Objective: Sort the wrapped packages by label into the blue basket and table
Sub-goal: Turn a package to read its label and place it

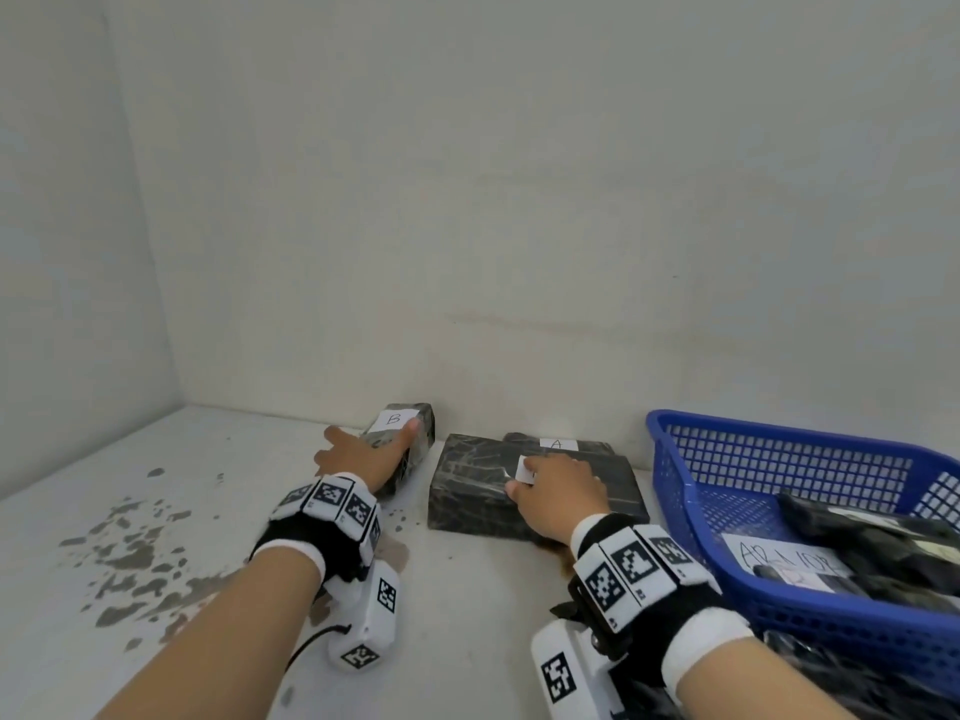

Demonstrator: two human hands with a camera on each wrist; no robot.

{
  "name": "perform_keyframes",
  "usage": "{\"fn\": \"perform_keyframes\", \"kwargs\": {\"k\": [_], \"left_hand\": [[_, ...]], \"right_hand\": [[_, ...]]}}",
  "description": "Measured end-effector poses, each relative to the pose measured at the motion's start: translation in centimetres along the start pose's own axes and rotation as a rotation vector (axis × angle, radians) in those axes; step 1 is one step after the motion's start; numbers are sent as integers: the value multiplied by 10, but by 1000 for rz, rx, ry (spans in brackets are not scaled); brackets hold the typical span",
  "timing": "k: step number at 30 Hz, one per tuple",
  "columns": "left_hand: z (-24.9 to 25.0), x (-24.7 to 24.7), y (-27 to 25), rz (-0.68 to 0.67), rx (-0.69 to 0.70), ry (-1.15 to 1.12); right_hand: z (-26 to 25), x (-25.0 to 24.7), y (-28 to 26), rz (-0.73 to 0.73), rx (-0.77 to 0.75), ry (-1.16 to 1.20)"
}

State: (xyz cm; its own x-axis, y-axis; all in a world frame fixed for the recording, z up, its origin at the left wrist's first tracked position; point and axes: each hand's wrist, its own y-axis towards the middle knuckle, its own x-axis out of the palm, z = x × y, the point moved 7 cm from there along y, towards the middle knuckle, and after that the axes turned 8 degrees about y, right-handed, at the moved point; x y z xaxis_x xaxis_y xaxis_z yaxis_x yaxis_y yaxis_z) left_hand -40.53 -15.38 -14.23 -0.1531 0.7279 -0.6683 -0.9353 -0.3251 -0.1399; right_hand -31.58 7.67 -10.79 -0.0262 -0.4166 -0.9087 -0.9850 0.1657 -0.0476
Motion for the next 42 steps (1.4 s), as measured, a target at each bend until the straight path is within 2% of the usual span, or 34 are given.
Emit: {"fn": "perform_keyframes", "kwargs": {"k": [5,12,19,23,26,28,29,31,34,38,40,42], "left_hand": [[13,16,5,-61,39,20],[14,19,9,-104,90,67],[28,-4,-11,-138,121,183],[49,-46,-31,-74,208,129],[53,-74,-41,-80,250,-110],[50,-91,-55,-107,262,-284],[48,-100,-64,-90,282,-284],[42,-116,-82,-37,340,-231],[22,-129,-110,-31,385,-173],[-11,-137,-148,-62,390,-97],[-27,-134,-161,-109,379,-45],[-38,-130,-174,-140,365,-13]], "right_hand": [[1,2,2,-32,-6,-18],[10,19,5,-193,4,-55],[6,13,1,-198,3,-57],[-5,-22,-16,-102,-146,232],[-15,-55,-39,-57,-230,354],[-26,-65,-63,-132,-292,358],[-32,-66,-79,-186,-327,346],[-43,-61,-116,-312,-398,296],[-53,-41,-174,-537,-475,202],[-39,-2,-238,-869,-445,4],[-27,12,-259,-942,-433,-93],[-20,22,-269,-913,-445,-131]]}}
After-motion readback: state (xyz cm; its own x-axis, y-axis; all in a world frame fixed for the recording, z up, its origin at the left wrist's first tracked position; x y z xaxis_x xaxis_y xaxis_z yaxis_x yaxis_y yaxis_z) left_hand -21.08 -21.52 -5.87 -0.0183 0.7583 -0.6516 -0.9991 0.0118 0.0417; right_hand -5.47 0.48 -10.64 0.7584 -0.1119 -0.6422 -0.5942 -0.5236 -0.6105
